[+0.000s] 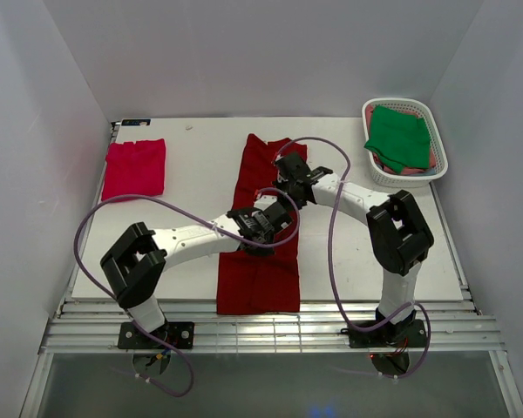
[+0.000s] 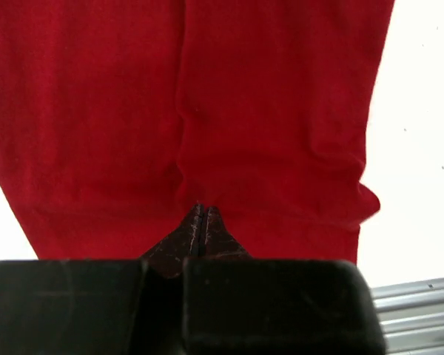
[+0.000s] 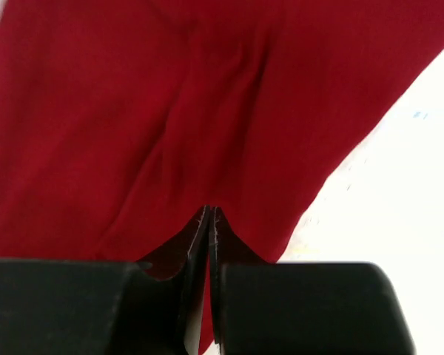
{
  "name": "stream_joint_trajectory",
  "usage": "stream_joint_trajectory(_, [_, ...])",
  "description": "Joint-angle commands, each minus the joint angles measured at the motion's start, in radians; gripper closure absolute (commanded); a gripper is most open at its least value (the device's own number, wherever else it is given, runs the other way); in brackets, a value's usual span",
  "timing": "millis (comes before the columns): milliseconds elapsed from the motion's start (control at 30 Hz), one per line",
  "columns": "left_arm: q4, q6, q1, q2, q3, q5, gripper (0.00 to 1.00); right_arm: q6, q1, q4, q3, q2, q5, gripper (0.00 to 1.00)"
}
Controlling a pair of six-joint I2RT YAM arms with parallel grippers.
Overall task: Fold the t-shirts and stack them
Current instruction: Fold the tshirt
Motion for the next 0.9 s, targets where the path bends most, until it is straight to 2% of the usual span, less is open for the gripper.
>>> stream_joint_trajectory(0, [0.038,0.011,0.005,0.001,0.009,-0.058,1.00,0.058,0.012,0.038,-0.049,-0.050,0.066,0.92])
stream_joint_trajectory(300, [0.107,0.033,0.004,0.069,-0.006,-0.072,1.00,0.084,0.035,0.047,-0.133,-0.034,0.102,0.92])
stream_joint_trajectory(600, [0.141,0.094,0.024,0.208,0.049,-0.088,1.00,0.086,0.042,0.034,-0.107,0.054,0.127,0.92])
stream_joint_trajectory(867, [0.161,0.111,0.049,0.253,0.057,-0.066,1.00,0.078,0.040,-0.011,-0.009,0.160,0.162,0.92])
